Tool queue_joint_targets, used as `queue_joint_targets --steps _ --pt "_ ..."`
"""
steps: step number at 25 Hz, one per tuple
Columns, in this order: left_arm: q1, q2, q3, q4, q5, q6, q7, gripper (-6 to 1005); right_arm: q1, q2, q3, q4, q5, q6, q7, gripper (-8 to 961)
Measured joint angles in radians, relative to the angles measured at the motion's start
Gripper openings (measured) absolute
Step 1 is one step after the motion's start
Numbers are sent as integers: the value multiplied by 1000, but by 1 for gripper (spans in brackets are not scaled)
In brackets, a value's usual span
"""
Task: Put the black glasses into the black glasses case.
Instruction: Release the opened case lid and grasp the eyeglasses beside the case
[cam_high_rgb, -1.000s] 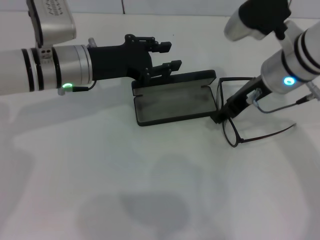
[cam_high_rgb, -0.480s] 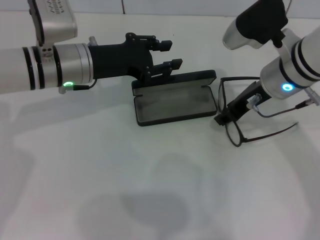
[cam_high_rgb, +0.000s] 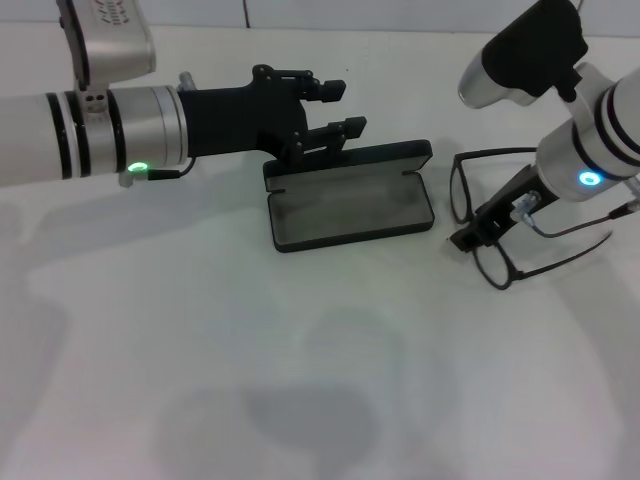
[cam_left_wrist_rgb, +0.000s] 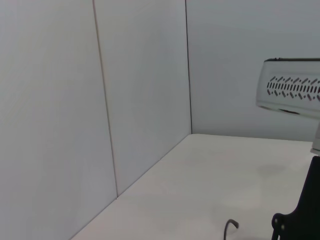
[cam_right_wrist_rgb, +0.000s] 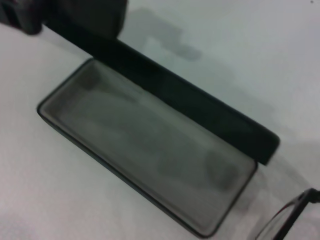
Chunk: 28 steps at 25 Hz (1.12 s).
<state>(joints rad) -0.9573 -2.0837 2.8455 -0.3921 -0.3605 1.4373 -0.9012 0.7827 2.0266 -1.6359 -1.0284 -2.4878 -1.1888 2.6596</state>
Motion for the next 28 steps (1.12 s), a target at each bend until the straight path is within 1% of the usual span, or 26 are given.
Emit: queue_joint_targets --steps 5,11,12,14,17,19,22,25,28 --pt "0 -1 0 3 0 0 -3 482 -10 -5 -3 -17 -20 -10 -5 448" --pt "0 -2 0 7 0 1 -11 481 -28 -10 -2 -42 -54 -16 -12 289" --pt "-1 -2 0 7 0 4 -16 481 -38 -12 0 -58 -61 -22 -13 262" --pt "-2 -2 0 7 -2 11 -32 481 -64 -15 6 -111 -77 -34 -15 240" --pt "-3 -2 0 7 -5 29 -65 481 -131 -24 23 -233 -84 -41 -36 208" --pt "-3 -1 0 4 -6 53 -88 481 -169 -19 64 -286 -81 -47 -76 145" --pt "0 2 0 -1 -4 85 -100 481 -190 -13 109 -309 -75 -55 -110 50" --pt "-1 3 0 -2 -3 99 -101 481 -202 -14 141 -311 -75 -57 -117 46" --pt "-8 3 0 -2 -4 100 -101 481 -195 -15 161 -303 -81 -66 -118 42"
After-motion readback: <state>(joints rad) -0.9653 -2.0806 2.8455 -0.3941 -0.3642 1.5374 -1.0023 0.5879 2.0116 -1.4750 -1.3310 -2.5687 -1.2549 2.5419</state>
